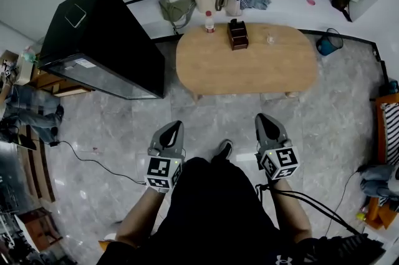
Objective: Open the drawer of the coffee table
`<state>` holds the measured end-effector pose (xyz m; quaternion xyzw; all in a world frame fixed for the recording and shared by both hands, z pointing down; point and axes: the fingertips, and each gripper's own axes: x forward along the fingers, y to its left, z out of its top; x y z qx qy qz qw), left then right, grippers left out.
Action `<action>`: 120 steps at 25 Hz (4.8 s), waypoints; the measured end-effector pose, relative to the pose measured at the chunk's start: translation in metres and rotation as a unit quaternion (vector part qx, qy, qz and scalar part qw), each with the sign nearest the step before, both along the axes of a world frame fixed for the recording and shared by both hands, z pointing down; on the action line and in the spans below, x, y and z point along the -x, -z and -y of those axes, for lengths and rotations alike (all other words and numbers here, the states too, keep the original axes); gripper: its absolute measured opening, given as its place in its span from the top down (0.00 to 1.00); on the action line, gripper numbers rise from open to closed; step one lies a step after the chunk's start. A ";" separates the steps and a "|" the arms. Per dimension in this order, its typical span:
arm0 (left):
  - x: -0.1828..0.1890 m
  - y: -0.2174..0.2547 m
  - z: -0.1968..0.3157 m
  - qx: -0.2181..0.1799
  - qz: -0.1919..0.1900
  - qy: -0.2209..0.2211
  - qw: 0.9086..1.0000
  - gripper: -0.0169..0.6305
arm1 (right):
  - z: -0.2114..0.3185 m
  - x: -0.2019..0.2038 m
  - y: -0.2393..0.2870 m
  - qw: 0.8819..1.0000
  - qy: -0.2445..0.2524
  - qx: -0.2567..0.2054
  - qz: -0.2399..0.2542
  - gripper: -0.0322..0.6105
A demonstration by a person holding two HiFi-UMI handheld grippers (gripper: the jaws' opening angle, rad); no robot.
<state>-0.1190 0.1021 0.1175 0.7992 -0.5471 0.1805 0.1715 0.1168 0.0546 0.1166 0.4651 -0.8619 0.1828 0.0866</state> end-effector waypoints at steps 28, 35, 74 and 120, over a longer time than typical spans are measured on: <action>0.008 -0.198 0.102 0.052 0.071 -0.123 0.989 0.97 | 0.082 -0.066 -0.156 0.993 -0.095 0.060 -0.048 0.95; 0.013 -0.256 0.106 0.059 0.068 -0.128 0.988 0.97 | 0.097 -0.069 -0.212 0.991 -0.107 0.070 -0.026 0.95; 0.048 -0.555 0.190 0.086 0.090 -0.101 0.987 0.65 | 0.131 -0.024 -0.566 0.976 -0.057 0.142 0.157 0.69; 0.036 -0.571 0.171 0.124 0.079 -0.079 0.986 0.65 | 0.160 -0.076 -0.589 0.977 -0.044 0.132 0.163 0.32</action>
